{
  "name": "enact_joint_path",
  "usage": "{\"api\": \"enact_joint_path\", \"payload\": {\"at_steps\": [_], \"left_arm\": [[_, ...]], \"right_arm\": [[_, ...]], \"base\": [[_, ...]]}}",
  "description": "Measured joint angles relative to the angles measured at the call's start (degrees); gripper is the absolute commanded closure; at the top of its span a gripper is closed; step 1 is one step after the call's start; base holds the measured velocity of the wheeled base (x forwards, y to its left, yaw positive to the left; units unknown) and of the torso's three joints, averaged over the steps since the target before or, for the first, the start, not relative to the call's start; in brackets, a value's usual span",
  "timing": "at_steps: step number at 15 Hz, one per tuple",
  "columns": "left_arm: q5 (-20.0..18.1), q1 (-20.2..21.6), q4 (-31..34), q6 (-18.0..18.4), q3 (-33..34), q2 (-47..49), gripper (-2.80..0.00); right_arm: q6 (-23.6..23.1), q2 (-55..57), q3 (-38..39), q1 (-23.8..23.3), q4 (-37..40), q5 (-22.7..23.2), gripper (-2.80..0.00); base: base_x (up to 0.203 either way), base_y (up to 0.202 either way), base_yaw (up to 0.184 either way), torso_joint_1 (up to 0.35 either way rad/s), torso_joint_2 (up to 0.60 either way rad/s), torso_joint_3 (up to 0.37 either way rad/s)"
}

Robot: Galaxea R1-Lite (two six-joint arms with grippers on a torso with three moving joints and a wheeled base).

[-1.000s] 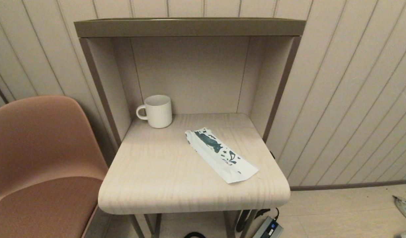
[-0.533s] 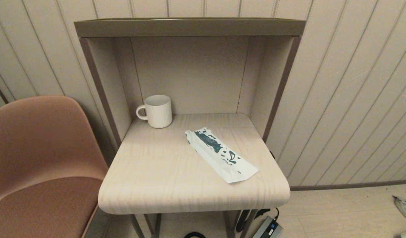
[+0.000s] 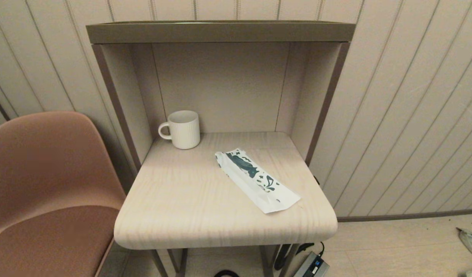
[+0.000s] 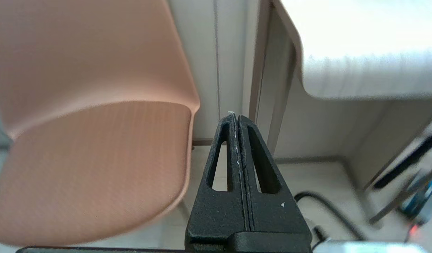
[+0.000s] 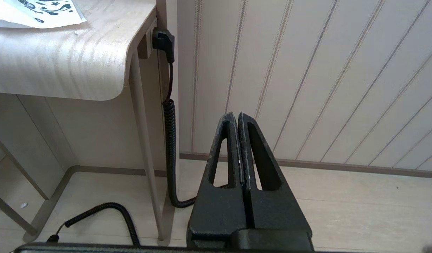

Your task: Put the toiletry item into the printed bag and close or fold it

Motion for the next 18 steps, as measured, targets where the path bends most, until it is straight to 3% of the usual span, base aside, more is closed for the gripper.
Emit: {"api": "enact_joint_path", "payload": {"at_steps": [2, 5, 18], "left_arm": [[0.1, 0.0, -2.3, -1.2, 0.7, 0.0, 0.00], [-0.4, 0.0, -12.0, 0.0, 2.3, 0.0, 0.00], [-0.7, 0.1, -12.6, -2.2, 2.8, 0.1, 0.00]], "right_arm": [[0.0, 0.0, 0.0, 0.0, 0.0, 0.0, 0.00], [0.0, 0.0, 0.0, 0.0, -0.1, 0.0, 0.00], [0.8, 0.0, 0.0, 0.0, -1.5, -1.3, 0.00]], "base": [[0.000, 0.000, 0.000, 0.000, 0.00, 0.000], [0.000, 0.000, 0.000, 0.000, 0.00, 0.000], [0.000, 0.000, 0.000, 0.000, 0.00, 0.000]]}}
